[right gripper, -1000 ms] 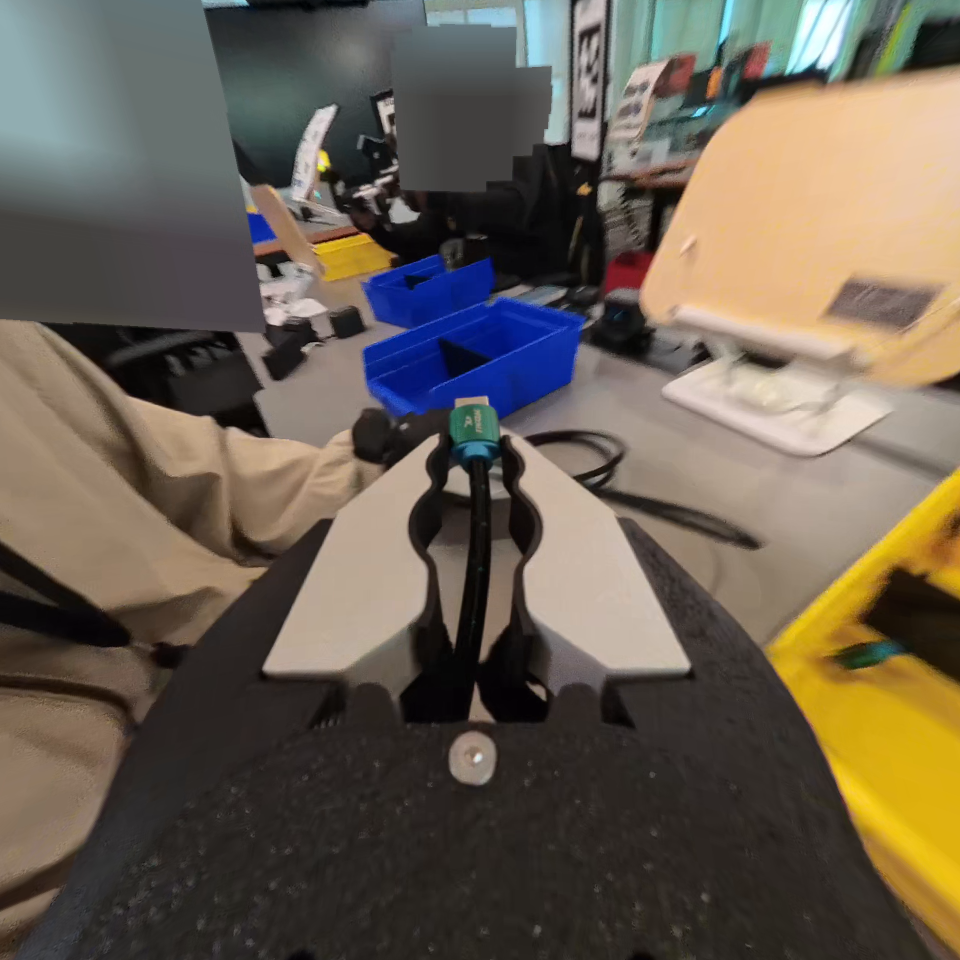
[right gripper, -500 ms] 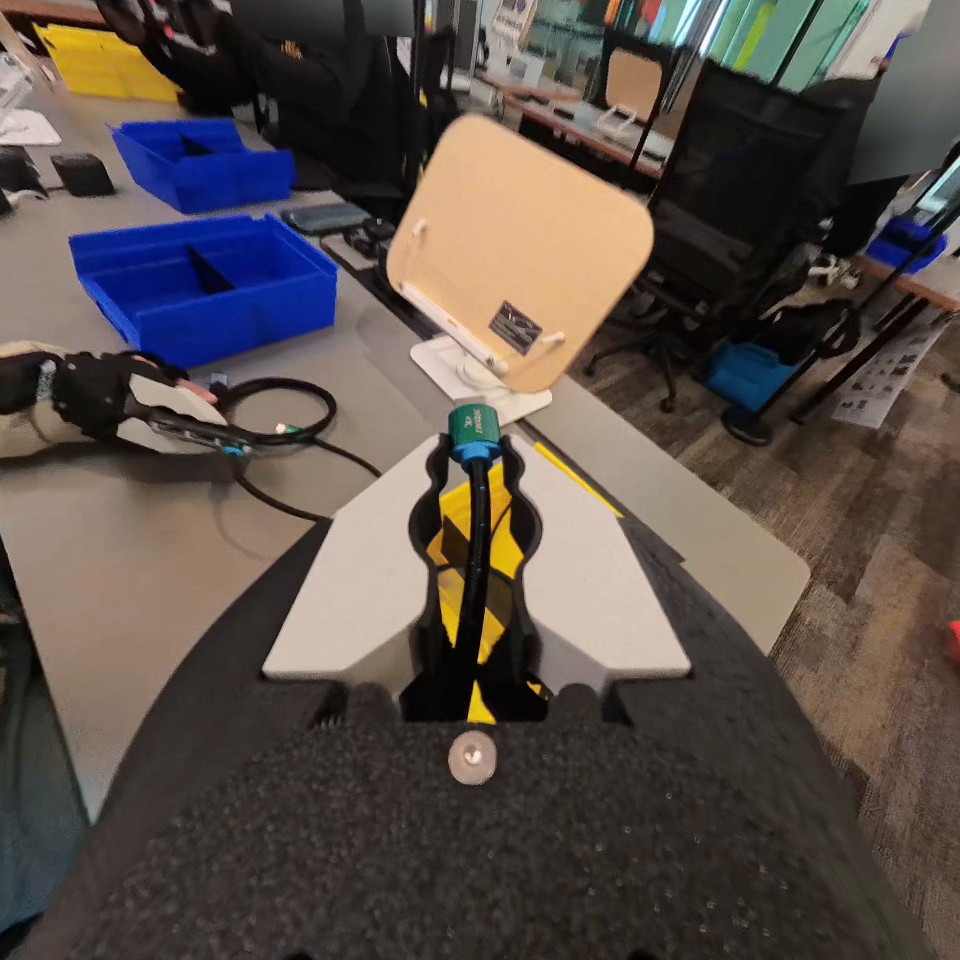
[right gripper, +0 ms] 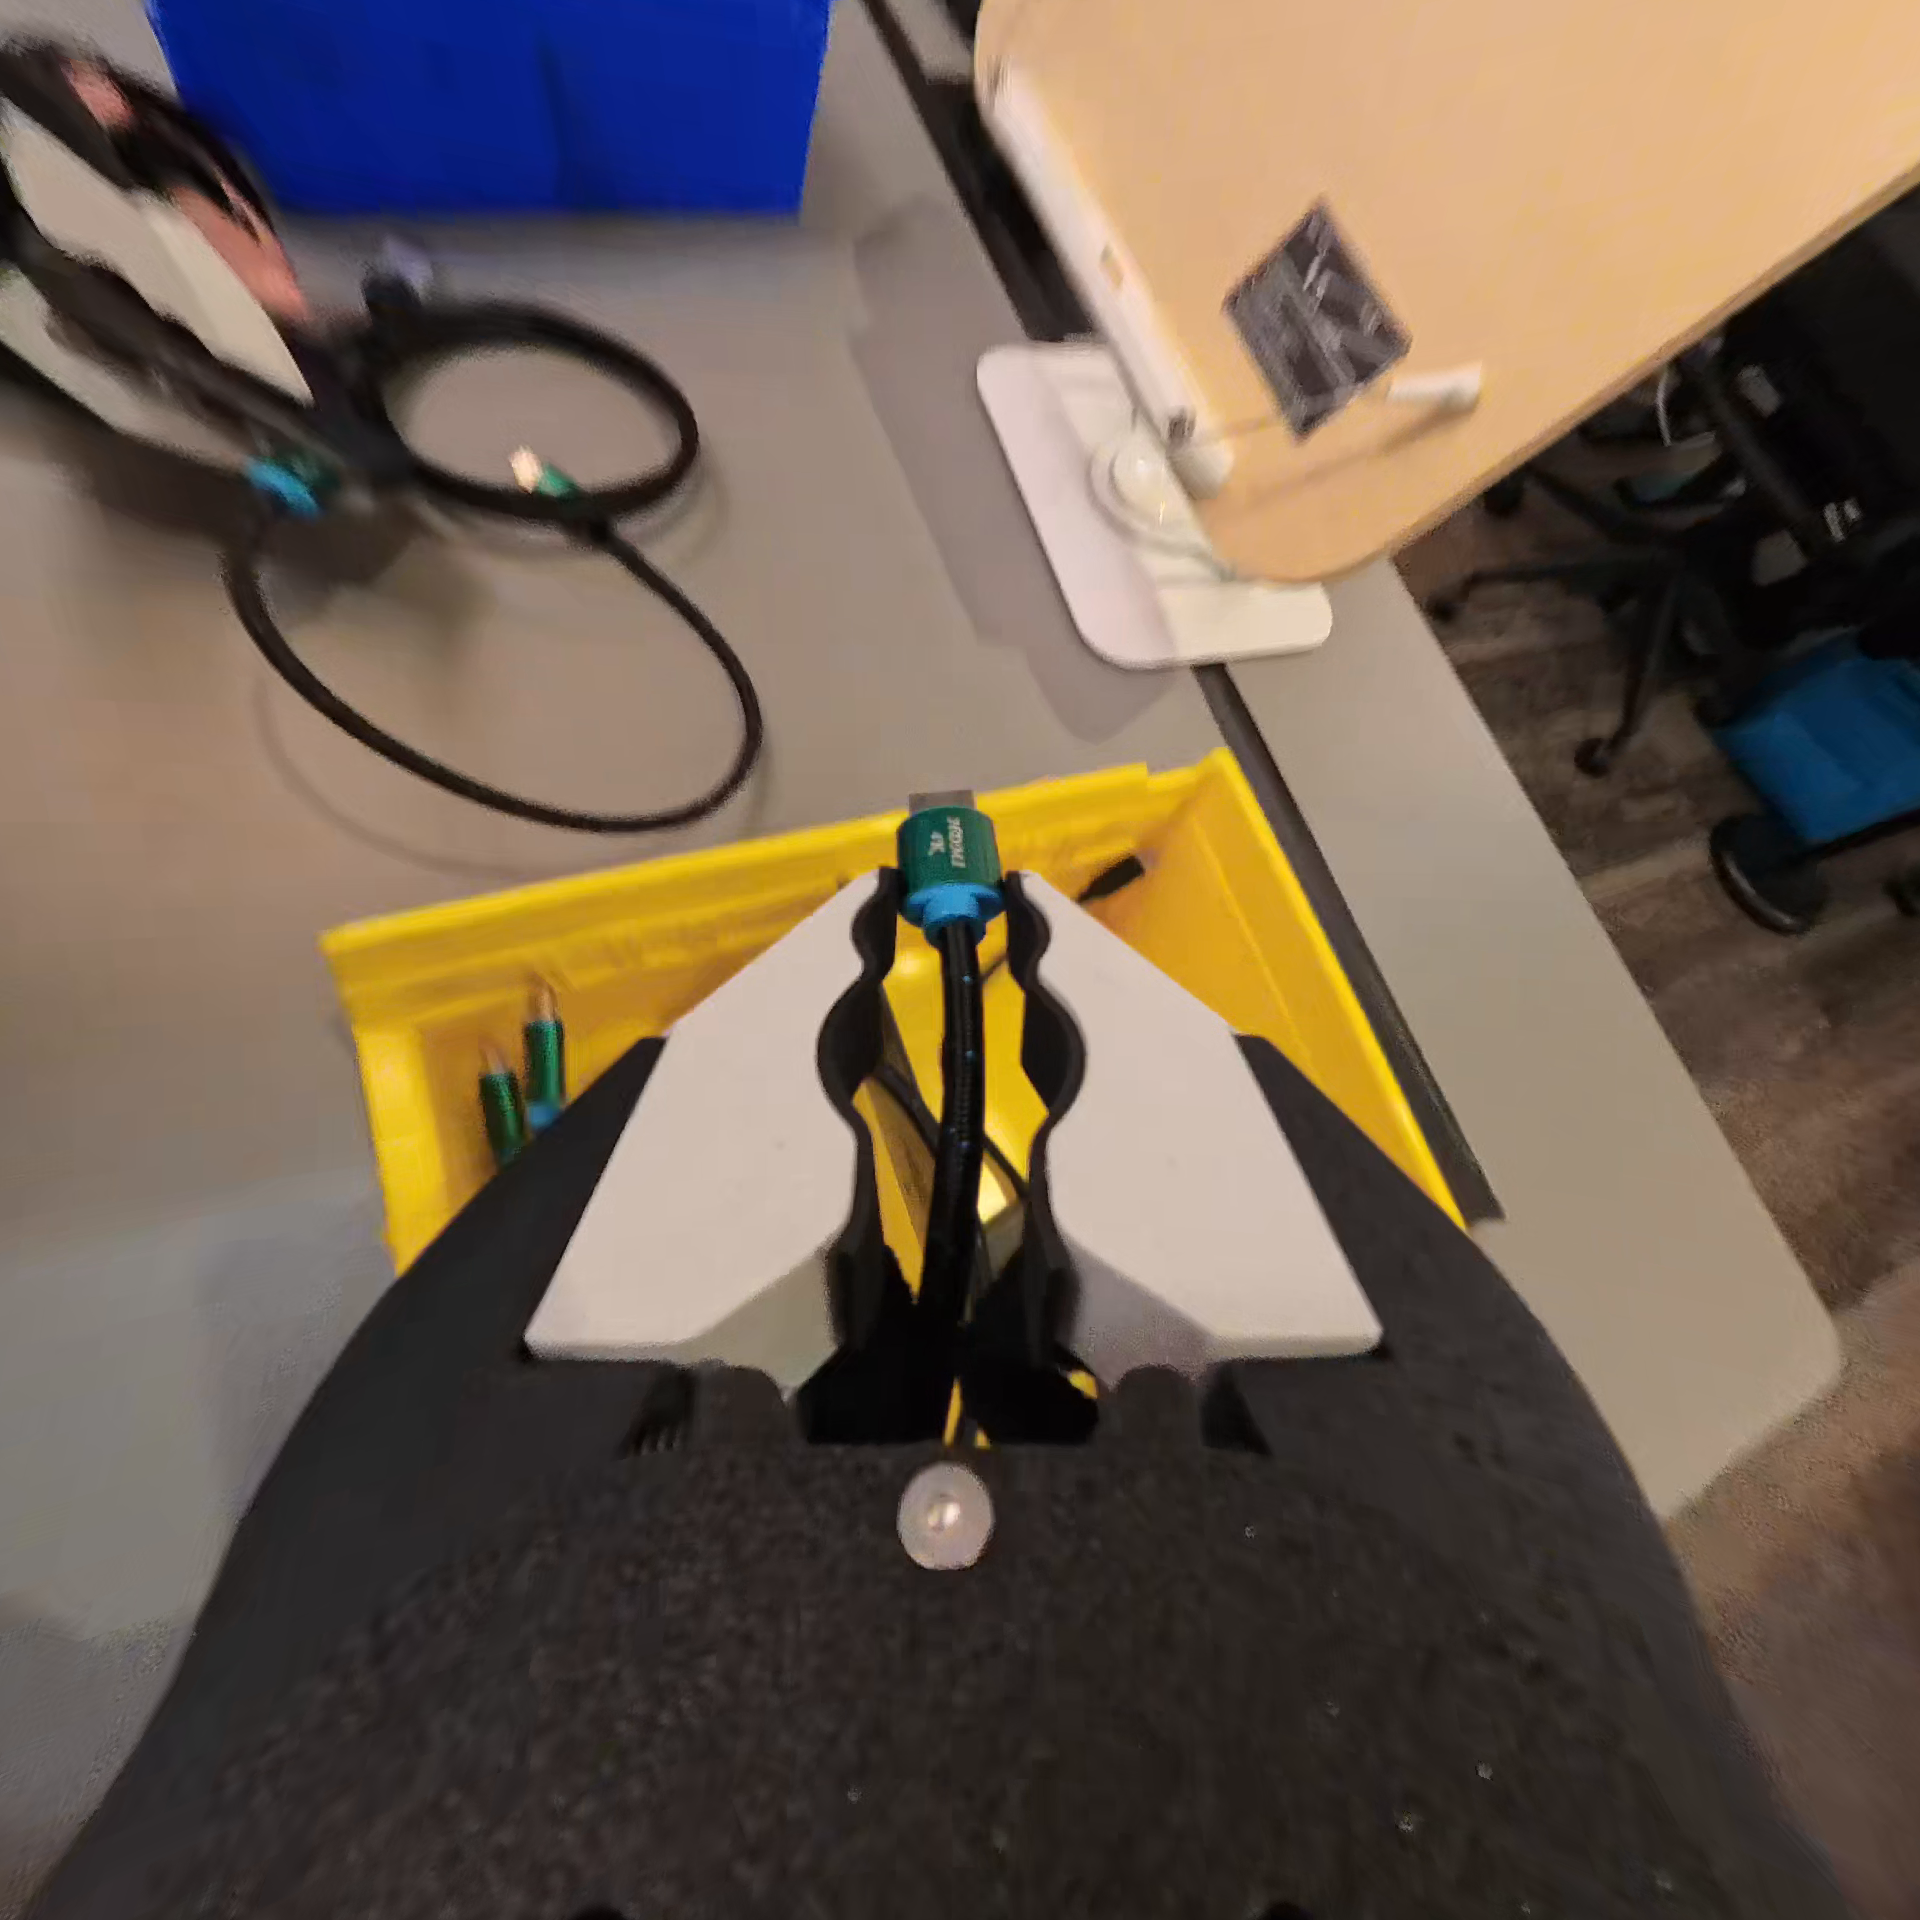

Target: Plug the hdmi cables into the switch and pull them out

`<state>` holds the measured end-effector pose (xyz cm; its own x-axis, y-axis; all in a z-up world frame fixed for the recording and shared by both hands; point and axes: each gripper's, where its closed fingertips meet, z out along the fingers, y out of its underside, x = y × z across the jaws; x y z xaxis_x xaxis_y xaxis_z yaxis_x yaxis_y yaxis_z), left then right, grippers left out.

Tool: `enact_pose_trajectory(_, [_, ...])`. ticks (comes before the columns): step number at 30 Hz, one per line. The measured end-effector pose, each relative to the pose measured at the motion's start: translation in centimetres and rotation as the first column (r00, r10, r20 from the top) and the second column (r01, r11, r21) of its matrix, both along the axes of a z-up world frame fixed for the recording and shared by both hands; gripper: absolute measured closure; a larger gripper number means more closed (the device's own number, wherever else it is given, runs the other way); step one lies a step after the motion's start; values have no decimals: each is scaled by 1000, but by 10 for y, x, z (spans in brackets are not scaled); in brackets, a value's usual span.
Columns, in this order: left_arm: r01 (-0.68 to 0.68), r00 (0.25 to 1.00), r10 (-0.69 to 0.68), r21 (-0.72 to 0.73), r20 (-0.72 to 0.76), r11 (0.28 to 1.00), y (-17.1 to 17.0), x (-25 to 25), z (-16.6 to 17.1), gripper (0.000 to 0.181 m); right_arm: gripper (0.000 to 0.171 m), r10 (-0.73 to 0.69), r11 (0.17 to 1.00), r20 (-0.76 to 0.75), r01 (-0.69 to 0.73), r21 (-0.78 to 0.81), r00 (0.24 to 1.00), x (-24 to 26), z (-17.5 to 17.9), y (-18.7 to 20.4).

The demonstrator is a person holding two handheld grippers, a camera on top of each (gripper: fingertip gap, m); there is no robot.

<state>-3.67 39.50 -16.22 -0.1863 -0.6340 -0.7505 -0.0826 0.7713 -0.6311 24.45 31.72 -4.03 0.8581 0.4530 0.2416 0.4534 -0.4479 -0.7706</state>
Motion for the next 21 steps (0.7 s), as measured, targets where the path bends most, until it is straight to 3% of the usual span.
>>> enact_pose_trajectory(4, [4,1000,-4,5,-5,1000,-1,-1,-1,158,152,24,999,189,-19,-27,982,5,-41,-7])
enact_pose_trajectory(8, [6,1000,-6,10,-9,1000,-2,-1,-2,158,152,118,988,256,-87,-129,959,-12,-84,-12])
enact_pose_trajectory(12, [10,1000,-9,23,-19,1000,-2,0,-5,158,146,152,988,336,-141,-56,929,-28,-90,0])
enact_pose_trajectory(14, [12,999,-11,39,-31,999,-3,0,-7,158,146,192,980,389,-156,-120,901,-29,-107,-1])
enact_pose_trajectory(17, [13,999,-12,40,-33,999,-4,0,-8,158,131,221,975,455,-183,-127,862,-31,-120,3])
enact_pose_trajectory(19, [11,1000,-10,36,-30,999,-3,0,-7,158,130,215,977,475,-188,-105,853,-31,-118,6])
enact_pose_trajectory(21, [9,1000,-8,31,-28,999,-3,0,-7,158,119,112,992,434,-126,4,894,-28,-98,15])
